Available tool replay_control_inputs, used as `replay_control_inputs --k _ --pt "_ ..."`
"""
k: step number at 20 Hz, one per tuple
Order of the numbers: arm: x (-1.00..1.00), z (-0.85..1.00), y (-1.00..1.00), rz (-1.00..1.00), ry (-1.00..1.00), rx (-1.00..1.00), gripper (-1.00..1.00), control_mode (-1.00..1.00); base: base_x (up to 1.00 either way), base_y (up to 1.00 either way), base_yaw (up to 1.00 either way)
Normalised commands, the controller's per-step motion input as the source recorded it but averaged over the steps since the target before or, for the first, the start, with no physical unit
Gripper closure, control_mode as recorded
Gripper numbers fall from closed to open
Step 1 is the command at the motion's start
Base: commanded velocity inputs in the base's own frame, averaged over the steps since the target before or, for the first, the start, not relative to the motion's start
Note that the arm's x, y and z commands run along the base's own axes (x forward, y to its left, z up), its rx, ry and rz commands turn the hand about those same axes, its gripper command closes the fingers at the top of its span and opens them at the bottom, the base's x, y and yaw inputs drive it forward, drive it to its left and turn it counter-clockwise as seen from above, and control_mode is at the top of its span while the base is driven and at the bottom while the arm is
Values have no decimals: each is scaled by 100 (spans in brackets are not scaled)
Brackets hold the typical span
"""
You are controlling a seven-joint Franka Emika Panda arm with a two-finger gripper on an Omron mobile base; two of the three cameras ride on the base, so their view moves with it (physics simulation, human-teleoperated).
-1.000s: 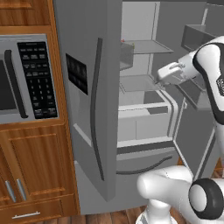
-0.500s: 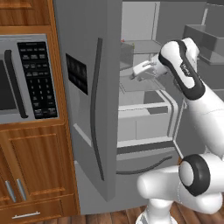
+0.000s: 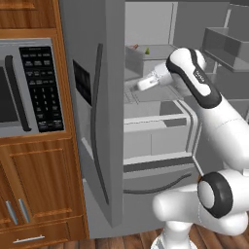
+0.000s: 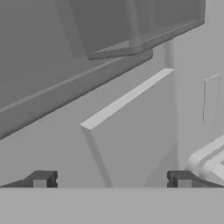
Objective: Take the lemon wedge from the fridge and place it on the plate with fish on the dining counter.
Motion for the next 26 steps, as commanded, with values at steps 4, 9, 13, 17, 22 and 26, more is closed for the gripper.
replay_control_inputs --k 4,9,13,17,22,26 --pt "-3 -2 100 34 -22 1 -100 -100 0 0 0" --pt "0 -1 51 14 -5 3 -100 -100 0 0 0" --pt "-50 3 -33 -5 -2 6 -100 -100 0 0 0" --pt "-98 -12 27 -3 -3 3 -100 -100 0 0 0" --pt "-44 -40 100 -4 -15 0 -100 -100 0 0 0" --pt "-4 -42 100 -9 -16 0 -100 -100 0 0 0"
